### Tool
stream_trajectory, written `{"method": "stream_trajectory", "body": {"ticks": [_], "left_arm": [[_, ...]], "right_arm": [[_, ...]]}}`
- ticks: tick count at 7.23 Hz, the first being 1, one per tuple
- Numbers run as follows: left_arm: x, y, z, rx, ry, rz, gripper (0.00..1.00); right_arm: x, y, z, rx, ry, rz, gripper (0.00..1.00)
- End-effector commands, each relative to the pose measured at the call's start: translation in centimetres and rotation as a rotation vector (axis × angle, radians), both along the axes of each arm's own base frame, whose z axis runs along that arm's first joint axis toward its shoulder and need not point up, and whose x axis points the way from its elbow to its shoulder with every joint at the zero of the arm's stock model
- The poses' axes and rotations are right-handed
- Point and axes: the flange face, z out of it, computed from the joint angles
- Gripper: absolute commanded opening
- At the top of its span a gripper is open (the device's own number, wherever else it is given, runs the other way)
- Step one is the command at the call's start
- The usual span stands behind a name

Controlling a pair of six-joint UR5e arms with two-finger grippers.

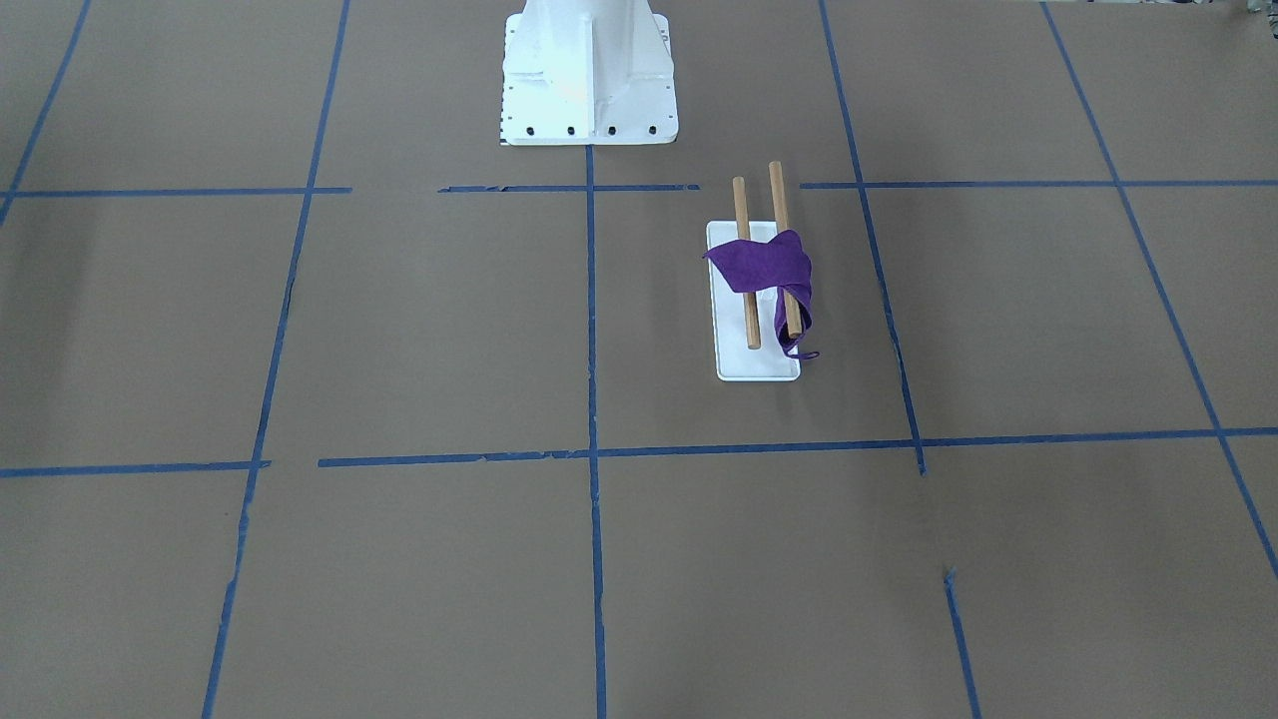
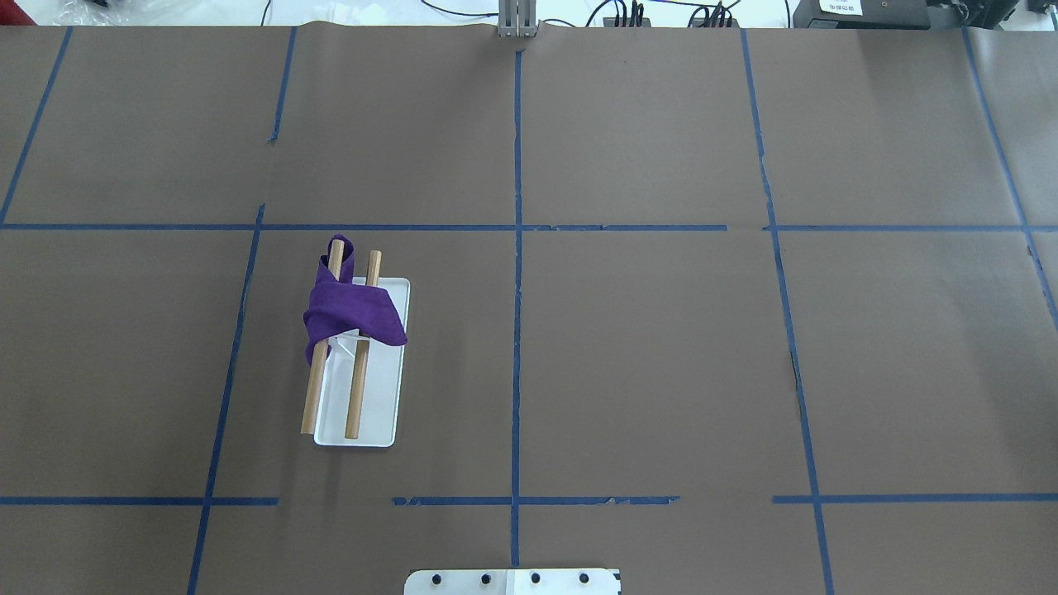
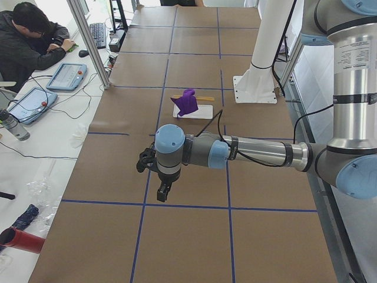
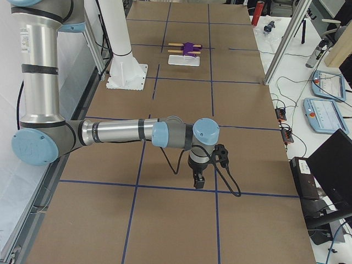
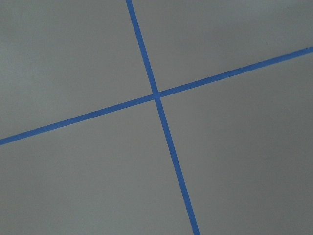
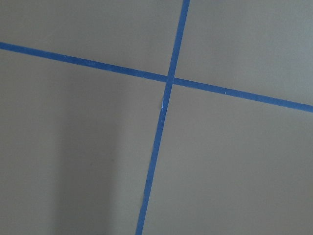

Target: Hang towel on rack

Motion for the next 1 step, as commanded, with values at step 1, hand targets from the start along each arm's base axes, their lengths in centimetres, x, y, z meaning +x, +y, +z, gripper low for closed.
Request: {"method": "stream_trajectory", "body": {"ticks": [1], "left_arm": [[0.0,-0.06,-0.01,0.0,0.0,0.0,1.0]], "right_arm": [[0.0,-0.01,-0.02,0.001,0.0,0.0,1.0]]}}
